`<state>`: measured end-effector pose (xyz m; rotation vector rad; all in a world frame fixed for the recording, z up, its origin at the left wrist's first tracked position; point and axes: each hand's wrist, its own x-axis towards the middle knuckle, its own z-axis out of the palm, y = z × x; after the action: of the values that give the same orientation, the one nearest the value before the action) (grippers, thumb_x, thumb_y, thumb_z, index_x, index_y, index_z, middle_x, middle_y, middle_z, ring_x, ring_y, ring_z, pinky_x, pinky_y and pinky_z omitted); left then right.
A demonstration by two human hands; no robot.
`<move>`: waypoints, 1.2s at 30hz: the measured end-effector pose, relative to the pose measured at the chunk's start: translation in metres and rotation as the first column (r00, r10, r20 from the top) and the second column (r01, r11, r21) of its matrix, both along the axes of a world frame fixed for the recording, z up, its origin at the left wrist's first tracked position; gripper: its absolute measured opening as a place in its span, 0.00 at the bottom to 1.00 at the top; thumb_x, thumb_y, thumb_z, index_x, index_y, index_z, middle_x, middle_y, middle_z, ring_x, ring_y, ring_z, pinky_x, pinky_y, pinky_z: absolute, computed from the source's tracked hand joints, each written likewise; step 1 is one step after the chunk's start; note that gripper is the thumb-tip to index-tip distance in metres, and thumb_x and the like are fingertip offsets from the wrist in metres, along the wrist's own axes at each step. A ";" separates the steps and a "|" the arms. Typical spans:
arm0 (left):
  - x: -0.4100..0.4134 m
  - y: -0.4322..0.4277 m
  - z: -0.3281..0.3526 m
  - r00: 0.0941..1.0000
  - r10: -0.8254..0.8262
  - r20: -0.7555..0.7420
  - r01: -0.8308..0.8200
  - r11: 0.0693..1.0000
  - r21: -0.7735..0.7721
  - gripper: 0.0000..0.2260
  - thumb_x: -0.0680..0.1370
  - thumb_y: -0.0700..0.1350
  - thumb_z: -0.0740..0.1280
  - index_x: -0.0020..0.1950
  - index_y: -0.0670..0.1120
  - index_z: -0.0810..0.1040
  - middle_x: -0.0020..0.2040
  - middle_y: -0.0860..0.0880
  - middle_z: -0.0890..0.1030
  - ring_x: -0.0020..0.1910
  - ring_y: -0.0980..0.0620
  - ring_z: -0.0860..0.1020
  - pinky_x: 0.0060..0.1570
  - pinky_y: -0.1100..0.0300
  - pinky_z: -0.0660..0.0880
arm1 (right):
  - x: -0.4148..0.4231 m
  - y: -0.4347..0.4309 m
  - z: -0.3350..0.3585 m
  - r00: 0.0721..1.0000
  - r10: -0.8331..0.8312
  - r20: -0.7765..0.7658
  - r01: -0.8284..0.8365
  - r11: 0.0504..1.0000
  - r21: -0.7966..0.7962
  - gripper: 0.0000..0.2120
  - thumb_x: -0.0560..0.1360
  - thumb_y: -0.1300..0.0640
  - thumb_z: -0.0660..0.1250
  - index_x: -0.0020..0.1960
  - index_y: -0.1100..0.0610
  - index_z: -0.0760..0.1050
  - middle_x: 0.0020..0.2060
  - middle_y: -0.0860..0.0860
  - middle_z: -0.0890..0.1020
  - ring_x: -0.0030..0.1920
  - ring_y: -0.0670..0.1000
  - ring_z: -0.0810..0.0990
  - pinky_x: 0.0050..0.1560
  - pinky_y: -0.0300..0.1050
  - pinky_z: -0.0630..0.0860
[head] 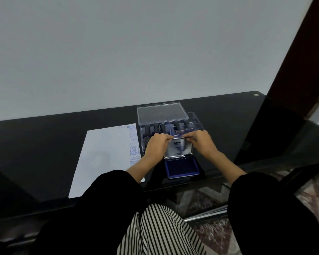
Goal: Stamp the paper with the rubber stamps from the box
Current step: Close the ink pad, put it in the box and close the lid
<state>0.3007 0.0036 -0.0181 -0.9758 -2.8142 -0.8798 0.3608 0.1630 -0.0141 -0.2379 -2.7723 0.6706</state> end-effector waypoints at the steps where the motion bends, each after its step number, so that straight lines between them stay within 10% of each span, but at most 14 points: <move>1: 0.001 0.000 0.001 1.000 -0.001 -0.004 0.001 1.000 0.002 0.13 0.79 0.40 0.61 0.62 0.43 0.78 0.57 0.42 0.82 0.56 0.44 0.79 0.59 0.52 0.75 | 0.001 0.000 0.000 1.000 0.001 -0.010 -0.001 1.000 0.003 0.12 0.77 0.64 0.63 0.58 0.58 0.80 0.54 0.56 0.83 0.57 0.54 0.80 0.59 0.43 0.73; 18: 0.049 -0.028 -0.002 0.984 -0.148 -0.095 0.154 0.986 0.060 0.14 0.80 0.39 0.59 0.64 0.43 0.76 0.61 0.46 0.80 0.59 0.48 0.78 0.60 0.60 0.72 | 0.056 -0.011 -0.016 0.968 0.072 -0.240 -0.083 0.996 -0.039 0.12 0.75 0.67 0.65 0.55 0.61 0.81 0.51 0.55 0.84 0.51 0.52 0.82 0.56 0.41 0.77; 26: 0.073 -0.041 -0.032 0.964 -0.235 -0.124 0.245 0.967 0.070 0.13 0.79 0.39 0.61 0.62 0.43 0.77 0.61 0.47 0.79 0.60 0.51 0.77 0.61 0.63 0.70 | 0.082 -0.016 -0.048 0.951 0.081 -0.299 -0.114 0.989 -0.096 0.12 0.69 0.71 0.70 0.49 0.61 0.82 0.46 0.54 0.84 0.48 0.49 0.82 0.53 0.23 0.70; 36: 0.083 -0.043 -0.063 0.970 -0.202 -0.136 0.205 0.979 0.012 0.17 0.81 0.42 0.57 0.70 0.43 0.69 0.71 0.46 0.68 0.72 0.51 0.65 0.71 0.65 0.56 | 0.090 -0.024 -0.078 0.954 -0.001 -0.299 -0.055 0.982 -0.179 0.09 0.68 0.66 0.73 0.48 0.60 0.83 0.57 0.55 0.81 0.57 0.45 0.76 0.62 0.37 0.71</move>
<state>0.3842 -0.0397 -0.0816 -1.2869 -2.6190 -0.8311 0.4510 0.1386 -0.0923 -0.1237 -2.4309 0.8943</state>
